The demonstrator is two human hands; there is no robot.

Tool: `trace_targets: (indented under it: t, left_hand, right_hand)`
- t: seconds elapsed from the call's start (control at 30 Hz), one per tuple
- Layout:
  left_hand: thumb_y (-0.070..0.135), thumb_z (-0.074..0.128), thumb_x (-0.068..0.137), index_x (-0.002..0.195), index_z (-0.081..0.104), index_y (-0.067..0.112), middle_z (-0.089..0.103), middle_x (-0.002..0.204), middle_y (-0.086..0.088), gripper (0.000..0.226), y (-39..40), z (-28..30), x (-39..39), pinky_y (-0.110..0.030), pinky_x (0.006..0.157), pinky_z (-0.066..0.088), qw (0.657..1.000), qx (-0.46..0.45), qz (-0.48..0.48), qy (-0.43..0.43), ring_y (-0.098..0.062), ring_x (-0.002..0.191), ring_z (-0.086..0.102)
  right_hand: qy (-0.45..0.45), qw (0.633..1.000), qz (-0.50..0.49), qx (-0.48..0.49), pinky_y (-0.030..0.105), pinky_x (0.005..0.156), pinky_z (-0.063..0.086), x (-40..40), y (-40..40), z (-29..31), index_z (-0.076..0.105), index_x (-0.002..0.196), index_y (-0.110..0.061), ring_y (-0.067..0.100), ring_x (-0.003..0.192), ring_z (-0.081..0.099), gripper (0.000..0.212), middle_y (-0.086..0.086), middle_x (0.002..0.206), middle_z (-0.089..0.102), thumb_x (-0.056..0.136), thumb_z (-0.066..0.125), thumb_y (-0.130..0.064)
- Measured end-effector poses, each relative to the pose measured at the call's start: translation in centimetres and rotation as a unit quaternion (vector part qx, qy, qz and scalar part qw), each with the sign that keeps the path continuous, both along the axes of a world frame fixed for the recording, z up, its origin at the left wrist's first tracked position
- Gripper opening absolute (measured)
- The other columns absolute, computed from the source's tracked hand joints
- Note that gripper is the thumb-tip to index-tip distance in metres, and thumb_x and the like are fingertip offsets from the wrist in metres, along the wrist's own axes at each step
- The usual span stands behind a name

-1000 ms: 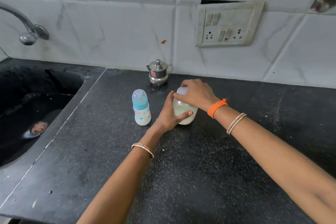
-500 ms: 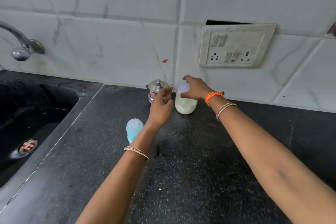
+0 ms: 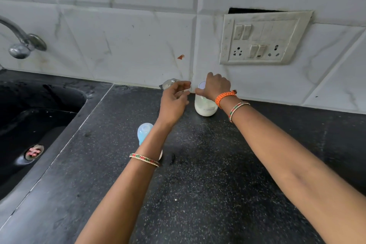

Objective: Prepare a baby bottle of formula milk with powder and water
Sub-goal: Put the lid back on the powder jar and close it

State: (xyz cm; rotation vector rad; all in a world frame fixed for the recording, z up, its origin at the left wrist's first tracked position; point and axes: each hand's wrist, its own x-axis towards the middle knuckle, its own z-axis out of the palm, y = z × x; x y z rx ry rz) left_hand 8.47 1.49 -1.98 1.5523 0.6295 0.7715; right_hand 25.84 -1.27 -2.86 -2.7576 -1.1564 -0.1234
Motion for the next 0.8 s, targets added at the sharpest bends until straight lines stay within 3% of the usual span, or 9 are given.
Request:
trace_targets:
  t: [0.13,0.2,0.27,0.33,0.43,0.57,0.7,0.8]
  left_hand:
    - [-0.005,0.053,0.089,0.108,0.064,0.008,0.067,0.107,-0.007,0.025,-0.1,1.6,-1.8,-0.037,0.084,0.055,0.999,-0.016,0.006,-0.045,-0.025,0.098,0.066]
    - [-0.009,0.047,0.088,0.103,0.064,0.009,0.068,0.102,-0.005,0.029,0.3,2.2,-3.5,-0.030,0.079,0.057,0.996,-0.025,0.018,-0.087,-0.020,0.095,0.067]
    - [-0.011,0.044,0.088,0.098,0.065,0.012,0.070,0.098,-0.004,0.033,1.3,2.1,-6.0,-0.029,0.075,0.058,0.990,-0.034,0.063,-0.121,-0.017,0.091,0.069]
    - [-0.009,0.041,0.089,0.096,0.064,0.014,0.070,0.095,-0.003,0.033,2.6,0.5,-8.9,-0.027,0.072,0.057,0.981,-0.044,0.144,-0.122,-0.012,0.086,0.068]
    - [-0.004,0.041,0.091,0.097,0.063,0.015,0.068,0.090,0.003,0.030,3.8,-3.5,-12.7,-0.026,0.068,0.051,0.968,-0.076,0.237,-0.029,-0.010,0.082,0.061]
    - [-0.008,0.046,0.090,0.103,0.060,0.008,0.066,0.093,-0.007,0.024,1.7,-7.3,-14.7,-0.026,0.061,0.049,0.971,-0.163,0.102,0.142,-0.014,0.073,0.058]
    - [-0.008,0.055,0.088,0.105,0.057,0.010,0.064,0.103,-0.006,0.025,0.2,-7.3,-14.8,-0.031,0.078,0.056,0.979,-0.144,0.021,0.146,-0.017,0.089,0.063]
    - [-0.010,0.054,0.087,0.121,0.054,0.006,0.060,0.118,-0.006,0.037,0.6,-7.2,-13.0,-0.035,0.093,0.051,0.984,-0.101,-0.034,0.140,-0.020,0.109,0.059]
  right_hand:
    - [-0.019,0.999,-0.034,0.002,0.044,0.089,0.043,-2.2,-1.0,0.4,0.044,0.129,-0.003,0.039,0.116,0.047,0.080,0.021,0.128,0.049,0.081,0.052,-0.067]
    - [-0.027,0.997,0.027,0.073,0.046,0.089,0.043,-4.9,-2.5,0.2,0.042,0.130,-0.005,0.037,0.117,0.045,0.063,0.019,0.128,0.048,0.089,0.051,-0.052]
    - [0.113,0.972,0.129,0.160,0.040,0.090,0.048,-8.6,-4.6,-0.7,0.040,0.131,-0.010,0.027,0.111,0.051,0.048,0.011,0.123,0.051,0.090,0.057,-0.028]
    - [0.293,0.923,0.172,0.177,0.034,0.098,0.046,-12.9,-6.7,-2.3,0.031,0.139,-0.016,0.019,0.115,0.052,0.064,0.005,0.126,0.052,0.084,0.065,-0.017]
    - [0.389,0.886,0.178,0.178,0.027,0.105,0.034,-17.6,-7.6,-6.1,0.020,0.147,-0.017,0.016,0.130,0.042,0.087,0.004,0.139,0.045,0.079,0.073,-0.017]
    - [0.425,0.853,0.170,0.253,0.019,0.092,0.043,-21.0,-6.7,-8.8,0.046,0.131,-0.015,0.008,0.111,0.053,0.063,0.001,0.128,0.057,0.076,0.077,-0.011]
    - [0.377,0.877,0.091,0.284,0.021,0.083,0.049,-21.2,-6.0,-8.3,0.057,0.116,-0.012,0.009,0.098,0.060,0.050,0.006,0.116,0.067,0.072,0.080,-0.012]
    - [0.330,0.891,0.059,0.307,0.025,0.083,0.052,-19.4,-5.8,-7.6,0.059,0.112,-0.011,0.015,0.099,0.065,0.048,0.007,0.111,0.069,0.070,0.082,-0.016]
